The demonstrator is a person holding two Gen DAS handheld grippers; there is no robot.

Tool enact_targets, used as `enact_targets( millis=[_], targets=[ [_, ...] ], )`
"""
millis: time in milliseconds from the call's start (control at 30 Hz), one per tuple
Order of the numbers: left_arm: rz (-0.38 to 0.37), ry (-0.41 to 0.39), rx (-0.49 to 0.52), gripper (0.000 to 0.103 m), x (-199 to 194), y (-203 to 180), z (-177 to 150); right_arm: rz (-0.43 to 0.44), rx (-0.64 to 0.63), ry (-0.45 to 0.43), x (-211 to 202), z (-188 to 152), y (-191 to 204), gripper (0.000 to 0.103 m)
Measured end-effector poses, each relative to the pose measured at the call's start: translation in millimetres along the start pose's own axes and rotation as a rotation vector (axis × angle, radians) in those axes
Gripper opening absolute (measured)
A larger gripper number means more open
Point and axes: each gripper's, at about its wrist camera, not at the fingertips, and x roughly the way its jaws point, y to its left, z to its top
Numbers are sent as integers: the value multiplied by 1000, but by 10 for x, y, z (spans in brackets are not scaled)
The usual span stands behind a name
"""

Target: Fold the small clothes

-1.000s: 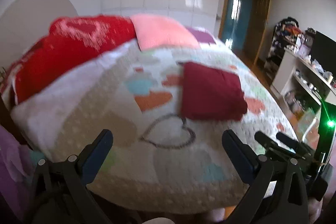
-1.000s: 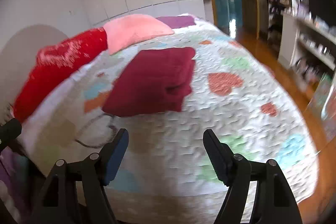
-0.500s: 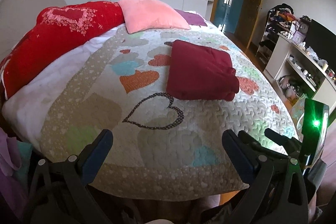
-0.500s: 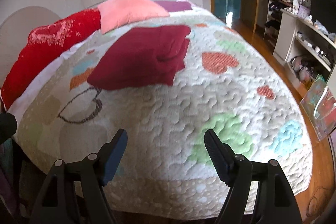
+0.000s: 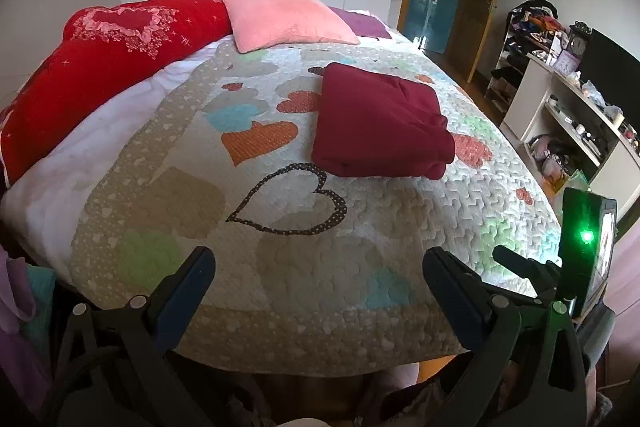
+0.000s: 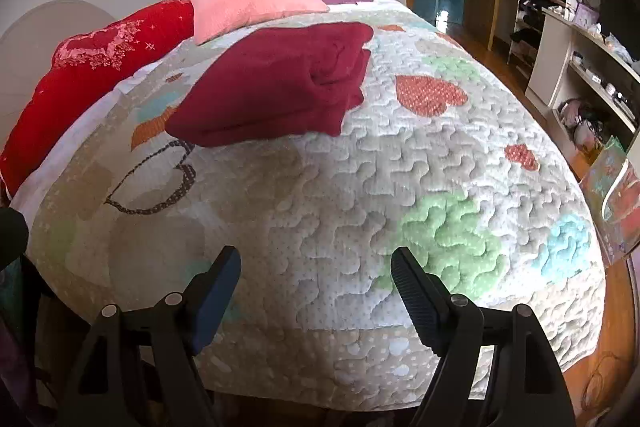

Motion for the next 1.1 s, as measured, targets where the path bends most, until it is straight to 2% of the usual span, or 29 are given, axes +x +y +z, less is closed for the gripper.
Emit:
enact_targets(
  millis=[233, 400, 1100],
  targets=[
    [12, 32, -5, 103, 73, 8, -5, 1, 10, 37, 111, -55, -8, 82],
    [4, 64, -16, 103, 90, 13, -27, 1, 2, 23, 67, -55, -1, 82],
    [47, 73, 2, 103, 87, -7, -49, -23, -14, -8, 31, -33, -30, 83]
  ],
)
